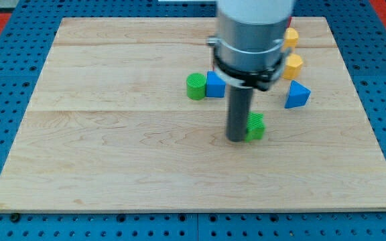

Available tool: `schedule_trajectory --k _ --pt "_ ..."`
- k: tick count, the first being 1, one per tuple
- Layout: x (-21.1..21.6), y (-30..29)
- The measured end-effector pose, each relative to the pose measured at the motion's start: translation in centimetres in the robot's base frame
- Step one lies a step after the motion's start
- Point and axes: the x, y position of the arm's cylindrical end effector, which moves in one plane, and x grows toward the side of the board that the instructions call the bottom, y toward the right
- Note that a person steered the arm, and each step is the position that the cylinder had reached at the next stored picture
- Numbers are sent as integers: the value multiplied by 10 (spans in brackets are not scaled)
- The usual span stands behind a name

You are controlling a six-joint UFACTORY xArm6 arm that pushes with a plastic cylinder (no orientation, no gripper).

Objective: Slightly push the green star to the bottom of the blue triangle

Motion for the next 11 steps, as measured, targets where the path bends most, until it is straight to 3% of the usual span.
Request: schedule_trajectory --k 1,2,3,4,5,6,7,8,9,10,11 --pt "3 31" --pt "19 -15" --pt "1 -34" --pt "-22 -24" --pt "-24 28" --pt "-22 44" --pt "-19 2" --pt "-62 -18" --pt "-94 25" --pt "-121 32" --pt "-170 -42"
